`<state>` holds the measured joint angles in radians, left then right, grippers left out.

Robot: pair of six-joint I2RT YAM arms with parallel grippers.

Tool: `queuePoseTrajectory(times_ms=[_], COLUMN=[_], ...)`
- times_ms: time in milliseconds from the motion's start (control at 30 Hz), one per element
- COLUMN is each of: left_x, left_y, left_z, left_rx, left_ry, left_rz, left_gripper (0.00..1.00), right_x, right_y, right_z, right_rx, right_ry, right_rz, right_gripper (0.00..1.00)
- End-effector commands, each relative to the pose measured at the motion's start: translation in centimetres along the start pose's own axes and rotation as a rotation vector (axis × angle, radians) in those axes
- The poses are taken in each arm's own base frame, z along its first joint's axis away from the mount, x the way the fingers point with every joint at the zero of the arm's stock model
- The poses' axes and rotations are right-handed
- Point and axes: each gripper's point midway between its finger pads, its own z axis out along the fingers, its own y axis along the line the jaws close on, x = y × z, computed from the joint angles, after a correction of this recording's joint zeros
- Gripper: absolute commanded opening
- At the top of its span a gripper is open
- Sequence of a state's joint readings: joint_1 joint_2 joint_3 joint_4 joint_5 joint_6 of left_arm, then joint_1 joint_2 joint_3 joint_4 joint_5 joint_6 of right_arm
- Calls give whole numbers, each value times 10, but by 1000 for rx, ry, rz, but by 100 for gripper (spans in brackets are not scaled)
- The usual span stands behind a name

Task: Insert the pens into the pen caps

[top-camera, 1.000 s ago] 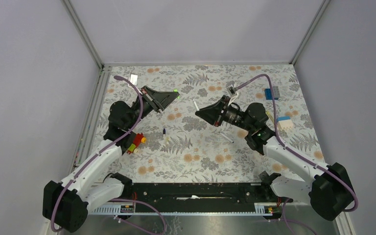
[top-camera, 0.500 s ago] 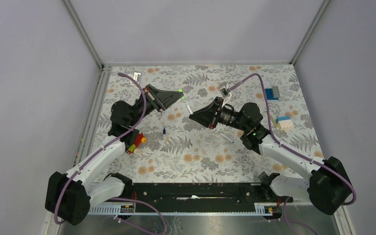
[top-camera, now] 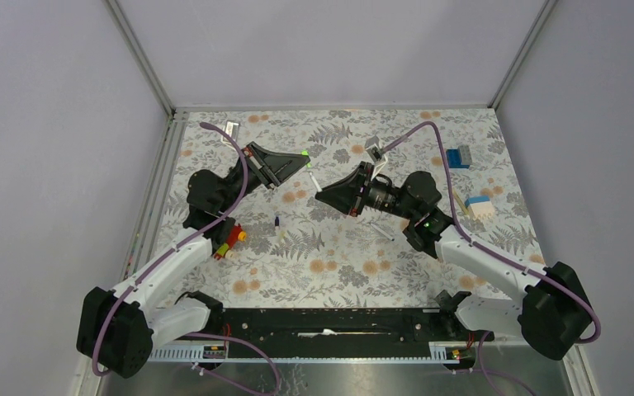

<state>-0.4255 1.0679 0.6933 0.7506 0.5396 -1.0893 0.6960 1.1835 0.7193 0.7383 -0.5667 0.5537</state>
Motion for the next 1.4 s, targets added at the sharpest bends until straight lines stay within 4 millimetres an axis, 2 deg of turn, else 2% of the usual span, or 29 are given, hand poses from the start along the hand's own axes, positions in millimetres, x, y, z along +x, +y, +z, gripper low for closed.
queuePoseTrajectory(times_ms=[0,1367], left_x=[-4,0], left_y=[-13,-13], left_z=[-2,-8], left_rx=[60,54], left_ry=[-11,-8], left_rz=[34,40], left_gripper=[0,0], right_x=[-23,-22], right_y=[12,4], right_z=[8,8], right_rx=[-35,14], right_ry=[-55,-52], right_rz=[-62,-71], right_gripper=[0,0])
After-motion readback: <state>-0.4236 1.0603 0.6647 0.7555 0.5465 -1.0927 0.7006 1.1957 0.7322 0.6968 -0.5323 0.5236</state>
